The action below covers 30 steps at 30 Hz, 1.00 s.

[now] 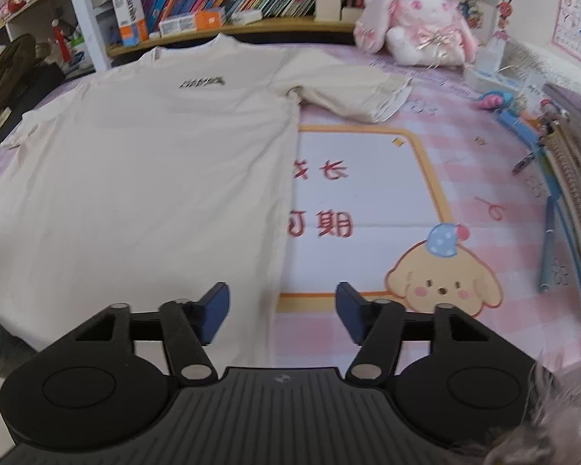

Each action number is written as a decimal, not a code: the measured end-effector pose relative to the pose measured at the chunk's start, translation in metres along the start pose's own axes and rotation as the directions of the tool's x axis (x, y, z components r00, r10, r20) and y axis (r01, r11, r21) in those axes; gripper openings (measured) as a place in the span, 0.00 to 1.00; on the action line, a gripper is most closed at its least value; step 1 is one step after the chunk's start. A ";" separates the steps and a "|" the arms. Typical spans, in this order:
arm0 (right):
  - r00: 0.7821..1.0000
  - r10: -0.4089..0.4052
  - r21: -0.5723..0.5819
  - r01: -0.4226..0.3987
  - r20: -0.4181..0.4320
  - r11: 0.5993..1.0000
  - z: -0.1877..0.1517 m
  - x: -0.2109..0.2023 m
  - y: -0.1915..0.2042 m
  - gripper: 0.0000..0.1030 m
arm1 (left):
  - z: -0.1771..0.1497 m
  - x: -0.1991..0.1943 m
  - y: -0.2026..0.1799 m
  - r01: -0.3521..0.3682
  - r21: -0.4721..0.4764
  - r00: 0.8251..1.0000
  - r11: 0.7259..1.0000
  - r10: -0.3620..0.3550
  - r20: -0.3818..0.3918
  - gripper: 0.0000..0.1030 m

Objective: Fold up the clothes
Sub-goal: 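Move the left gripper over to the opposite sleeve of the shirt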

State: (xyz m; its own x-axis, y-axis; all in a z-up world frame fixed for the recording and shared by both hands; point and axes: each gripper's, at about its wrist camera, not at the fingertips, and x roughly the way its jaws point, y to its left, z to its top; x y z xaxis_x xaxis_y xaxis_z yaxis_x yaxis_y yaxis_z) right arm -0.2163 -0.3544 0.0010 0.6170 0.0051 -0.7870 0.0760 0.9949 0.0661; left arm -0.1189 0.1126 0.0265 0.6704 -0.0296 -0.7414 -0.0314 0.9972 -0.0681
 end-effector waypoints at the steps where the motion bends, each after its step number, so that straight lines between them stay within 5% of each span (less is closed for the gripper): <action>1: 1.000 -0.005 0.003 0.005 0.008 1.000 0.000 -0.001 -0.002 0.66 | -0.001 -0.001 -0.004 -0.001 0.011 1.000 1.000 0.001 0.005 0.69; 15: 0.997 -0.063 -0.081 0.068 0.054 0.994 -0.001 0.004 0.010 0.99 | -0.012 -0.011 -0.030 0.010 0.031 1.000 0.999 -0.010 0.006 0.90; 23: 0.990 -0.105 -0.088 0.113 0.089 0.990 0.004 0.009 0.030 1.00 | -0.002 0.011 -0.032 0.054 0.037 0.999 0.998 -0.054 -0.009 0.91; 30: 0.981 -0.161 -0.063 0.169 0.110 0.984 -0.007 0.012 0.065 1.00 | 0.011 0.031 -0.025 0.165 0.083 0.986 0.983 -0.162 -0.036 0.91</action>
State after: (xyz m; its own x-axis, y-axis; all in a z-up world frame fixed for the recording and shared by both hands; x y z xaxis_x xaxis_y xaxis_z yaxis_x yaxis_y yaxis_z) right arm -0.2090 -0.2885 -0.0085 0.6790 -0.1662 -0.7151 0.1294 0.9859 -0.1063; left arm -0.0891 0.0873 0.0127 0.6392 -0.1937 -0.7442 0.1413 0.9809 -0.1339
